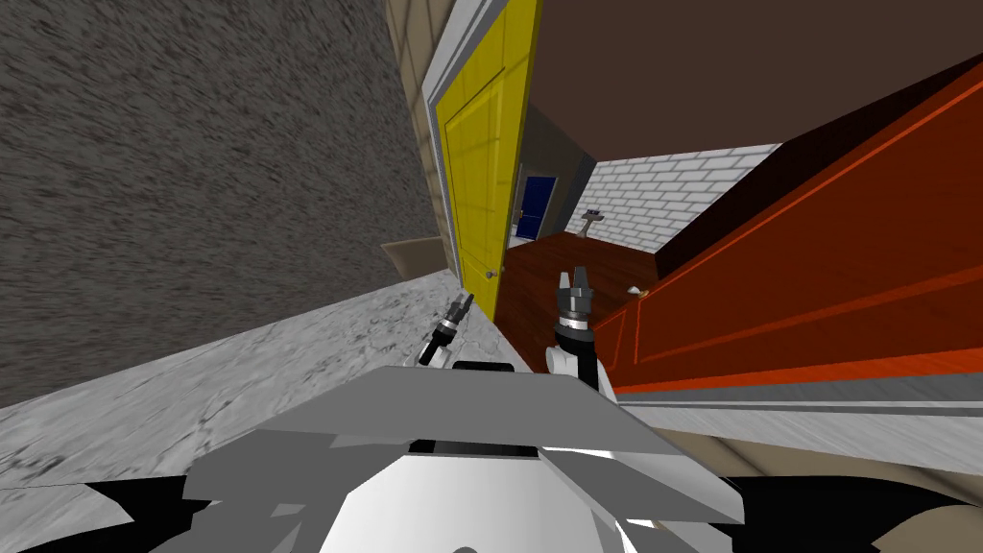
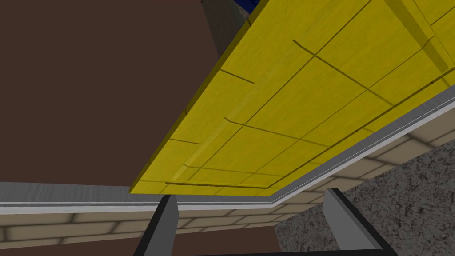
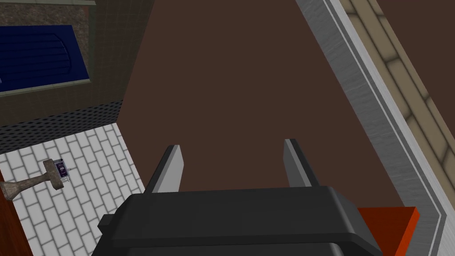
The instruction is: Push the door open
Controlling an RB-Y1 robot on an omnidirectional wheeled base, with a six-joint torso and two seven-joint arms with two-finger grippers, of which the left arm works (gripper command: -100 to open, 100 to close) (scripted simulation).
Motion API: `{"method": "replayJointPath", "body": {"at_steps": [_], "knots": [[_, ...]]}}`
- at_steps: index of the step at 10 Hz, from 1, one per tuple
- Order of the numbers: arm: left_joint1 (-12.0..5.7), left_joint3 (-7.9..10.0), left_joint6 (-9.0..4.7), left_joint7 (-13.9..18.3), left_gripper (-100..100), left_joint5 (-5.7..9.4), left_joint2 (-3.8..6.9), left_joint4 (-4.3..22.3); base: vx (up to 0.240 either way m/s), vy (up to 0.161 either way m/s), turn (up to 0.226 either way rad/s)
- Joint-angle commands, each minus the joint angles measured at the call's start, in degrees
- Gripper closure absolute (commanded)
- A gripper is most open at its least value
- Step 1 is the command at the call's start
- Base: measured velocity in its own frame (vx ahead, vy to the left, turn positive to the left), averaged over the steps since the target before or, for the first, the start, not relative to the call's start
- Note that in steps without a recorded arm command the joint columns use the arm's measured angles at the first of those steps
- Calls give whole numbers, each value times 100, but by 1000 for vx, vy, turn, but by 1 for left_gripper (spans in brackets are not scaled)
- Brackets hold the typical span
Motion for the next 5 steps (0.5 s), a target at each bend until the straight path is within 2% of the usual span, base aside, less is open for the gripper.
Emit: {"method": "replayJointPath", "body": {"at_steps": [1,5], "knots": [[-87,-72,-42,-166,-100,-8,27,193,83,37,-51],[-280,-260,-139,-567,-100,-39,66,647,97,54,-54]]}}
